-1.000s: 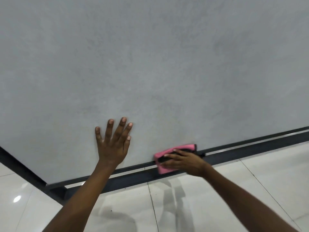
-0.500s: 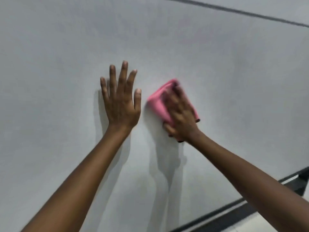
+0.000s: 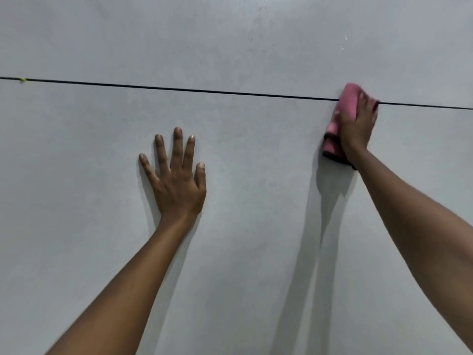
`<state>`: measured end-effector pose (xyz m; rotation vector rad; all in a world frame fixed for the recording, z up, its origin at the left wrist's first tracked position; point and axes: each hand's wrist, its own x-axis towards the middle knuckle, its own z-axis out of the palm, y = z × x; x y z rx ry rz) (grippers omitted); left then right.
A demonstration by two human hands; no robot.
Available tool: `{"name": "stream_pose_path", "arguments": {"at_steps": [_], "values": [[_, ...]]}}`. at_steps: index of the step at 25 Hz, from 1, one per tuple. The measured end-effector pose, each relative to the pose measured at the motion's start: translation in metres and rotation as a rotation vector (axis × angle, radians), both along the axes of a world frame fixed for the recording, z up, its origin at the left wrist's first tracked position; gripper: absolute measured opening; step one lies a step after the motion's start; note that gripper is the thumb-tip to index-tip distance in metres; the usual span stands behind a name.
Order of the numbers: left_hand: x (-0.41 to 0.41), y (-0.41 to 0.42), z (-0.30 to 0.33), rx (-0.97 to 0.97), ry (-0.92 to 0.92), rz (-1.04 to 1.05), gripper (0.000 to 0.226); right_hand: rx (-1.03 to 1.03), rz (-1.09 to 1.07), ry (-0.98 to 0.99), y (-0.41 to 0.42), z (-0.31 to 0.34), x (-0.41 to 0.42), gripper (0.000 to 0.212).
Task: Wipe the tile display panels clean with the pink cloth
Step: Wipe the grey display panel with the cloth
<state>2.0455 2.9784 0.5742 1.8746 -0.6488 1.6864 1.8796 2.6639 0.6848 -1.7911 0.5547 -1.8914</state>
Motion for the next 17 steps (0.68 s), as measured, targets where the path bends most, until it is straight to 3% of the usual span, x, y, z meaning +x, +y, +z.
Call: {"name": "stream_pose_path", "arguments": {"at_steps": [2,4,7,9,11,15,17], "values": [[0.0,0.002,0.0,0.005,-0.026,-0.052,0.055,-0.219,-0.039,-0.023,0.031,0.013,0.021,0.071],[-0.003,0.007,-0.006,-0.08,-0.025,-0.174,0.056,-0.658,0.017,0.035,0.074,-0.028,0.047,0.066],[-0.024,0.0,-0.046,-0.207,-0.012,-0.238,0.055,-1.289,0.111,0.375,0.119,-0.15,0.059,0.069],[-0.03,-0.017,-0.078,-0.07,-0.02,-0.167,0.051,-1.544,0.135,0.529,0.103,-0.189,0.052,0.071],[-0.023,-0.029,-0.096,0.098,0.0,-0.027,0.053,-1.457,0.148,0.446,0.062,-0.168,0.042,0.069],[-0.024,-0.038,-0.1,0.147,0.043,0.114,0.056,-0.815,-0.003,0.101,-0.037,-0.07,0.003,0.069],[-0.027,-0.037,-0.1,0.156,0.039,0.122,0.055,-0.587,-0.018,0.019,-0.052,-0.061,-0.007,0.069]]}}
